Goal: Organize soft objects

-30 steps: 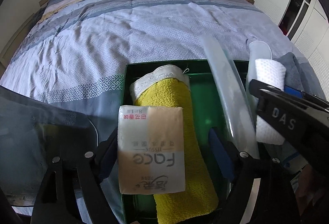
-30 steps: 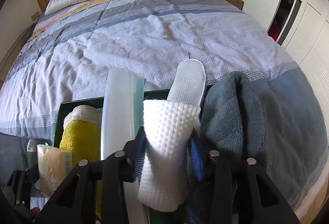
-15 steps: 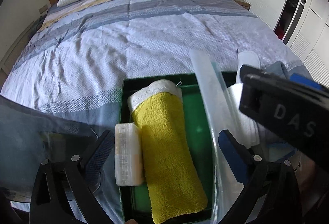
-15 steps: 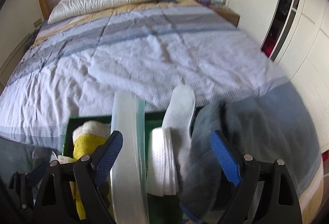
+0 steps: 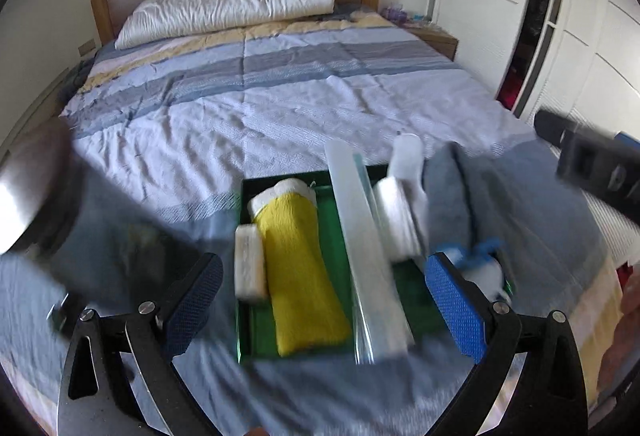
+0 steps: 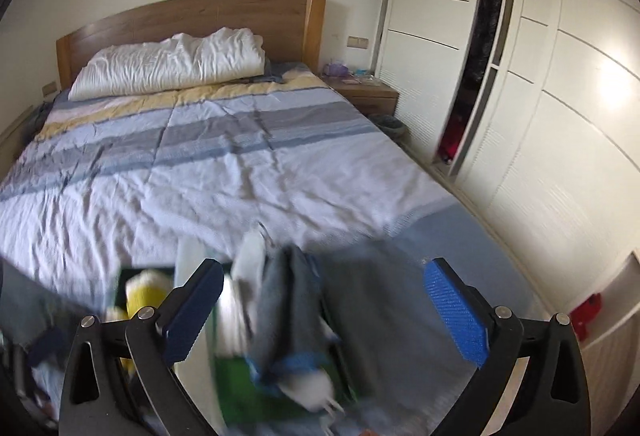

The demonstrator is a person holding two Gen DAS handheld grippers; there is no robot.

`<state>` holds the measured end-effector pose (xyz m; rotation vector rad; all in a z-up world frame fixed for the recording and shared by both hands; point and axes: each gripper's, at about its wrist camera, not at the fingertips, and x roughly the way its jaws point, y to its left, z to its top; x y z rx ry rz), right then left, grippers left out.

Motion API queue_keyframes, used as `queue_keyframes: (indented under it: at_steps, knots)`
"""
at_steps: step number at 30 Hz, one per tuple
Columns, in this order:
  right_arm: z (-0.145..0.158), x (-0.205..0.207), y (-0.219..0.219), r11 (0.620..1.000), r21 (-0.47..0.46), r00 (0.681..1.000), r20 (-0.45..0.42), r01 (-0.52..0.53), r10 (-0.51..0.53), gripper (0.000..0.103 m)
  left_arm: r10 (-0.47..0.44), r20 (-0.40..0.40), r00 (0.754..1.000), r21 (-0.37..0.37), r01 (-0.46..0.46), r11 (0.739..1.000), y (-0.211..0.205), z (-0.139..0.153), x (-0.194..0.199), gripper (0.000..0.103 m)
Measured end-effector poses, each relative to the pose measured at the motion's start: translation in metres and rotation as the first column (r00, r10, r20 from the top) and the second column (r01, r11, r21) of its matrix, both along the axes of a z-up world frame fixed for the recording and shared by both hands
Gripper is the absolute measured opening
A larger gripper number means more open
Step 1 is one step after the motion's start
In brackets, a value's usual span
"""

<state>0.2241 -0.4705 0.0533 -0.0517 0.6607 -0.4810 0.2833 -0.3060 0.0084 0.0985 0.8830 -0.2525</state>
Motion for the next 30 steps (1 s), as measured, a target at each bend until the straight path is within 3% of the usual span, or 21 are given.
queue_keyframes:
  at_steps: [7, 11, 14, 23, 30]
  knots:
    - [-0.001, -0.107, 0.053, 0.997, -0.010, 0.996, -0.054, -0.077, 0.077, 0.103, -0.020, 0.048, 0.999, -0.026, 0.021, 0.999, 0.045, 0.019, -0.083, 0.099]
    - [-0.004, -0.166, 0.081, 0.994, 0.007, 0.992, -0.064, -0.111, 0.111, 0.103, -0.032, 0.086, 0.996, -0.011, 0.033, 0.999, 0.078, 0.018, -0.132, 0.099]
    - [-0.010, -0.207, 0.106, 0.991, 0.039, 0.990, -0.062, -0.127, 0.129, 0.103, -0.002, 0.070, 0.998, -0.035, 0.004, 0.999, 0.110, 0.012, -0.159, 0.099]
    - [-0.024, -0.279, 0.169, 0.978, 0.077, 0.976, -0.082, -0.194, 0.200, 0.103, 0.079, 0.064, 0.995, -0.016, -0.078, 0.997, 0.174, 0.001, -0.229, 0.099]
    - [-0.021, -0.327, 0.208, 0.970, 0.044, 0.968, -0.070, -0.238, 0.241, 0.103, 0.102, 0.095, 0.990, -0.032, -0.100, 0.995, 0.212, 0.001, -0.272, 0.099]
